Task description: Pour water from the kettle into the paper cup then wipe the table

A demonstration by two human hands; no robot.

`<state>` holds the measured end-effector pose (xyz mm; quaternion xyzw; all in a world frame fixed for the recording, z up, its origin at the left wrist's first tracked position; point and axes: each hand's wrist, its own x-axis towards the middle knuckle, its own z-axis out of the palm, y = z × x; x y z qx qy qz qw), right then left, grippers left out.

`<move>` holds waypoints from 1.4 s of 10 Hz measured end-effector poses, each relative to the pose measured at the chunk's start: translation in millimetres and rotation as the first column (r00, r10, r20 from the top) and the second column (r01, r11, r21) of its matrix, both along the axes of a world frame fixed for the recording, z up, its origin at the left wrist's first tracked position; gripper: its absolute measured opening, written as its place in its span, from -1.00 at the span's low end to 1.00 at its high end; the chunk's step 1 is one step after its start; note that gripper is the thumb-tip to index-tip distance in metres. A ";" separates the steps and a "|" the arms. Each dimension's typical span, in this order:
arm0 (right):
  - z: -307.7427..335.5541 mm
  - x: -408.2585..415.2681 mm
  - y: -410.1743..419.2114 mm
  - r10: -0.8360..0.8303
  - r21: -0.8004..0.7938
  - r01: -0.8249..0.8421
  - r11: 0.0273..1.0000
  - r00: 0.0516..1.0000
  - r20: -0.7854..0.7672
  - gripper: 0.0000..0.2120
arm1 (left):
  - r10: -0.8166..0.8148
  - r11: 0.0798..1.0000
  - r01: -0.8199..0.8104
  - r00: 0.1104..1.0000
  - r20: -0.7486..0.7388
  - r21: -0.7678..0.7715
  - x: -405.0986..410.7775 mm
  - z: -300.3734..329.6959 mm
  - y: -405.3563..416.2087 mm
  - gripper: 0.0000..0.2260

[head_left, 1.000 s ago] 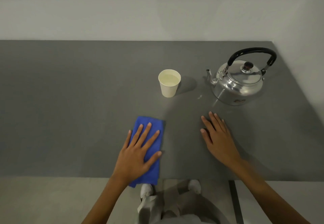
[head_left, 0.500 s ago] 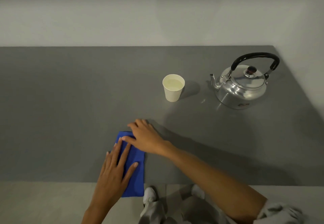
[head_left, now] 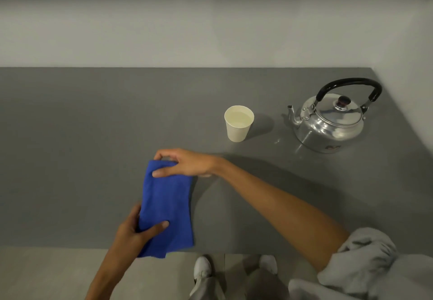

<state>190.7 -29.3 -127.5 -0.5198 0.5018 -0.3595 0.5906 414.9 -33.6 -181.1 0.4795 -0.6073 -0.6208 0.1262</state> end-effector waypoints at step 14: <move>-20.7 -30.6 61.0 -0.290 -0.286 0.122 0.950 0.683 -0.671 -0.58 | -0.012 0.577 0.600 0.684 0.729 -0.554 -91.3 20.3 12.9 0.05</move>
